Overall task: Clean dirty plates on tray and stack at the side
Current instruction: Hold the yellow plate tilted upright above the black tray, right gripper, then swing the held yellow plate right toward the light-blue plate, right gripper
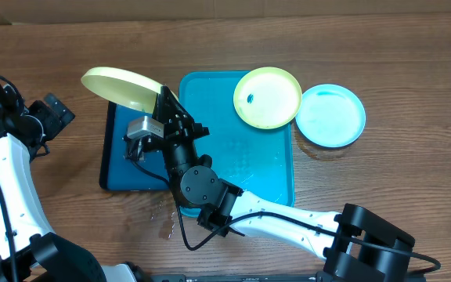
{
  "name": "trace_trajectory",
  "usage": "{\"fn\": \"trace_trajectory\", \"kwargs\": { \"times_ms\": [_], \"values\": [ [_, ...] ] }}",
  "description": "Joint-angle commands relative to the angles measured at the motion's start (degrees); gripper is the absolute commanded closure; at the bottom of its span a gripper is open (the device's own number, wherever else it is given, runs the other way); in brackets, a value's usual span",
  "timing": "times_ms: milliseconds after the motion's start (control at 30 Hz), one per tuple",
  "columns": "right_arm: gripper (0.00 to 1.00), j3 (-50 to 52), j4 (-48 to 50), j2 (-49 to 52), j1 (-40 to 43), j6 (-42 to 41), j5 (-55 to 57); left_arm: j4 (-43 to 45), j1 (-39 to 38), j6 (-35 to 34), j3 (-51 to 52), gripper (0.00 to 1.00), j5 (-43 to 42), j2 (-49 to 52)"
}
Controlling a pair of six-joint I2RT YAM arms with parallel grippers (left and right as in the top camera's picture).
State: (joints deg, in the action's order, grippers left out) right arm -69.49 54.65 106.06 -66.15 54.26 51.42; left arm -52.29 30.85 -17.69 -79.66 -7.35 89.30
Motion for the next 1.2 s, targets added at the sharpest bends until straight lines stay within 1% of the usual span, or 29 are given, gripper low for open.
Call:
{"fn": "trace_trajectory", "kwargs": {
  "times_ms": [0, 200, 333, 433, 600, 667, 767, 900, 1033, 1100, 1167],
  "values": [
    [0.96, -1.5, 0.5, 0.2, -0.4, -0.2, 0.2, 0.1, -0.1, -0.5, -0.2, 0.0, -0.6, 0.4],
    [0.96, -1.5, -0.1, 0.2, -0.4, -0.5, 0.2, 0.1, -0.1, -0.5, -0.2, 0.01, -0.6, 0.4],
    [0.96, -1.5, -1.6, 0.2, -0.4, -4.5, 0.2, 0.1, -0.1, -0.5, -0.2, 0.0, -0.6, 0.4],
    [0.96, -1.5, -4.5, 0.2, -0.4, -9.6, 0.2, 0.1, -0.1, -0.5, -0.2, 0.0, -0.6, 0.4],
    [0.96, -1.5, -14.4, 0.2, -0.3, -23.6, 0.2, 0.1, -0.1, -0.5, -0.2, 0.0, -0.6, 0.4],
    [0.96, -1.5, -17.2, 0.2, 0.0, -27.3, 0.0, 0.1, -0.1, -0.5, -0.2, 0.0, -0.6, 0.4],
    [0.96, -1.5, -17.3, 0.2, 1.0, -27.2, 0.0, 0.1, -0.1, -0.5, -0.2, 0.0, -0.6, 0.4],
    [0.96, -1.5, -15.0, 0.2, 1.6, -25.3, 0.0, 0.1, -0.1, -0.5, -0.2, 0.0, -0.6, 0.4],
    [0.96, -1.5, -14.9, 0.2, 1.6, -25.7, 1.6, 0.1, -0.1, -0.5, -0.2, 0.0, -0.6, 0.4],
    [0.96, -1.5, -15.0, 0.2, 1.7, -28.7, 4.1, 0.1, -0.1, -0.5, -0.2, 0.0, -0.5, 0.4],
    [0.96, -1.4, -16.2, 0.2, 1.7, -35.8, 6.1, 0.1, -0.1, -0.5, -0.2, 0.0, -0.6, 0.4]
  ]
}}
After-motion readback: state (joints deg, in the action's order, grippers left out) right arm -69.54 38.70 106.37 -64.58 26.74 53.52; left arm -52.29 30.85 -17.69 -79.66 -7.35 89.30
